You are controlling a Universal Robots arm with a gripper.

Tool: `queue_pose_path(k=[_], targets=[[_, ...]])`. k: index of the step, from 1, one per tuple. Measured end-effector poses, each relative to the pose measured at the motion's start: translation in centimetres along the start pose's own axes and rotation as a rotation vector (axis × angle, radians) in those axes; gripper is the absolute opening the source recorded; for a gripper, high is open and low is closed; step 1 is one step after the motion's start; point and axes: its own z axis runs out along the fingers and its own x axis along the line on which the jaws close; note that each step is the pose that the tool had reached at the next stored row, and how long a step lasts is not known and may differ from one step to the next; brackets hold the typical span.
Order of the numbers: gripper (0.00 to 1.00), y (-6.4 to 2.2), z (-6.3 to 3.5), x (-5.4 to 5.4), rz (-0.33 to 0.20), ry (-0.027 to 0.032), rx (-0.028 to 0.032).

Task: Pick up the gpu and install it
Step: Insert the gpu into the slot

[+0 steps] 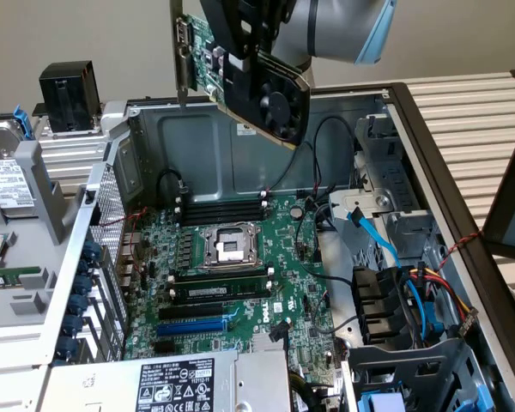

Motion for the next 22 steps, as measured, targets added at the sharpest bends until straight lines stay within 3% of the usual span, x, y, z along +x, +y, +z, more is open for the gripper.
queue_pose_path(k=[8, 15, 18, 22], targets=[[0.27, -0.01, 0.06, 0.0, -0.144, 0.0112, 0.0127], [0.27, -0.03, 0.18, 0.0, -0.264, 0.01, 0.0358], [0.27, -0.04, 0.24, 0.0, -0.317, 0.011, 0.0399], [0.27, -0.05, 0.33, -0.01, -0.388, 0.0118, 0.0396]])
